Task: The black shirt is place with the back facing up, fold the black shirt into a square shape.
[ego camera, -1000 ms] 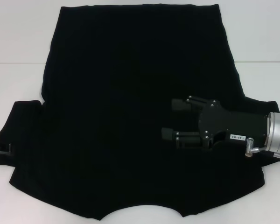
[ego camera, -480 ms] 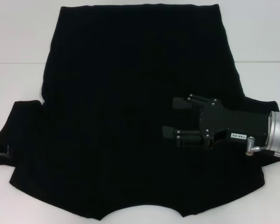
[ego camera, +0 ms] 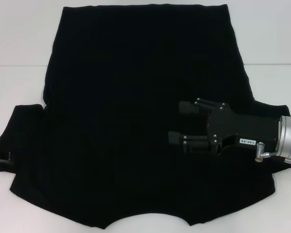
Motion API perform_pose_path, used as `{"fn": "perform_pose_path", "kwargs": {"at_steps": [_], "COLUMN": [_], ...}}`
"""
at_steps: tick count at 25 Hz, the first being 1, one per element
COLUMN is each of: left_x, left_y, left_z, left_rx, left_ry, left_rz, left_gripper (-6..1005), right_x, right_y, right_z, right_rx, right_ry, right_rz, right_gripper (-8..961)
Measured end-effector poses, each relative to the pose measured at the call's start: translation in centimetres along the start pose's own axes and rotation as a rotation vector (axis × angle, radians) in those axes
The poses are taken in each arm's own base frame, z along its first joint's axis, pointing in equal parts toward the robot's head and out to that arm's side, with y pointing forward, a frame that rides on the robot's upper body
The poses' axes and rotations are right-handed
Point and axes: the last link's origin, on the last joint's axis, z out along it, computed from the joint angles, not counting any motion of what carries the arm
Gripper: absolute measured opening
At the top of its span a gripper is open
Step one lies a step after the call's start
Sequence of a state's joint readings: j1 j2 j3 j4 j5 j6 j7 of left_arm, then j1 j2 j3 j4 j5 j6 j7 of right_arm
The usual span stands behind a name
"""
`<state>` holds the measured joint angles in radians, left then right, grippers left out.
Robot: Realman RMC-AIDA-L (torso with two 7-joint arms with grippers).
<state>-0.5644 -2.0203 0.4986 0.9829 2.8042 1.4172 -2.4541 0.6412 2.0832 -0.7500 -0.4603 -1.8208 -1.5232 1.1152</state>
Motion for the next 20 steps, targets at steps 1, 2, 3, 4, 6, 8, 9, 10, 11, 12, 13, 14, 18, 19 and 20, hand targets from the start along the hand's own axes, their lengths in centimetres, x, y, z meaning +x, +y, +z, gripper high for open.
{"fn": "perform_pose_path", "kwargs": {"at_steps": [1, 2, 3, 4, 6, 8, 9, 10, 11, 12, 13, 14, 18, 19, 20], "left_x": [-0.01, -0.01, -0.02, -0.03, -0.07, -0.12, -0.13, -0.15, -0.17, -0.18, -0.2, -0.22, -0.3, -0.3, -0.31], "left_y": [0.01, 0.03, 0.03, 0.02, 0.01, -0.03, -0.03, -0.05, -0.07, -0.08, -0.08, -0.09, -0.03, 0.03, 0.07], "left_z": [0.01, 0.02, 0.03, 0.03, 0.03, 0.04, 0.04, 0.04, 0.04, 0.04, 0.05, 0.06, 0.15, 0.19, 0.22], "left_rx": [0.0, -0.001, -0.001, -0.001, -0.001, 0.0, 0.0, 0.0, 0.0, 0.0, 0.001, 0.001, -0.001, 0.0, 0.0], "left_ry": [0.0, 0.0, -0.001, -0.001, -0.001, -0.002, -0.002, -0.002, -0.002, -0.002, -0.002, -0.002, -0.005, -0.007, -0.009], "left_rz": [0.0, 0.0, 0.0, 0.0, -0.001, -0.001, -0.001, -0.001, -0.001, -0.001, -0.001, -0.001, 0.001, 0.005, 0.007], "left_gripper": [877, 877, 877, 877, 877, 877, 877, 877, 877, 877, 877, 877, 877, 877, 877], "right_x": [0.0, 0.0, 0.0, 0.0, 0.0, 0.0, 0.0, 0.0, 0.0, 0.0, 0.0, 0.0, 0.0, 0.0, 0.0], "right_y": [0.0, 0.0, 0.0, 0.0, 0.0, 0.0, 0.0, 0.0, 0.0, 0.0, 0.0, 0.0, 0.0, 0.0, 0.0], "right_z": [0.0, 0.0, 0.0, 0.0, 0.0, 0.0, 0.0, 0.0, 0.0, 0.0, 0.0, 0.0, 0.0, 0.0, 0.0], "right_rx": [0.0, 0.0, 0.0, 0.0, 0.0, 0.0, 0.0, 0.0, 0.0, 0.0, 0.0, 0.0, 0.0, 0.0, 0.0], "right_ry": [0.0, 0.0, 0.0, 0.0, 0.0, 0.0, 0.0, 0.0, 0.0, 0.0, 0.0, 0.0, 0.0, 0.0, 0.0], "right_rz": [0.0, 0.0, 0.0, 0.0, 0.0, 0.0, 0.0, 0.0, 0.0, 0.0, 0.0, 0.0, 0.0, 0.0, 0.0], "right_gripper": [916, 916, 916, 915, 915, 915, 915, 915, 915, 915, 915, 915, 915, 915, 915]}}
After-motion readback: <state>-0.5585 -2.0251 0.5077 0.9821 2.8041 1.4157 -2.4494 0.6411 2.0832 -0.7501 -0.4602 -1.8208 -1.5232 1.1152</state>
